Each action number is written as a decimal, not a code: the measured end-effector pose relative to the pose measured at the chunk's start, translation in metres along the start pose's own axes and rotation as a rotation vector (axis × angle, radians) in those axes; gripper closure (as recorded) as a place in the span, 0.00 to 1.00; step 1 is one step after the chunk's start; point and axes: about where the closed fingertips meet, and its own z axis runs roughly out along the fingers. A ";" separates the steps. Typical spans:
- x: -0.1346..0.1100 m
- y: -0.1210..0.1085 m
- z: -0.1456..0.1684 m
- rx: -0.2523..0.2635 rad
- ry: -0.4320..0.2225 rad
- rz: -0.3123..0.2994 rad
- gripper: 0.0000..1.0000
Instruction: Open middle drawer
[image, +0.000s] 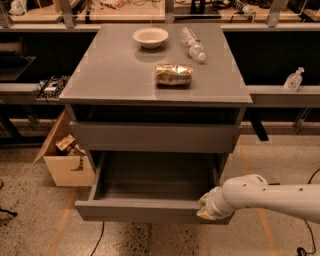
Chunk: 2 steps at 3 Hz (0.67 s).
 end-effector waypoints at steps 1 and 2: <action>0.000 0.000 0.000 0.000 0.000 0.000 0.13; 0.000 0.001 0.001 -0.003 0.000 -0.001 0.00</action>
Offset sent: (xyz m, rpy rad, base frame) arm 0.0000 0.0000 -0.0001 0.0000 0.0001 0.0001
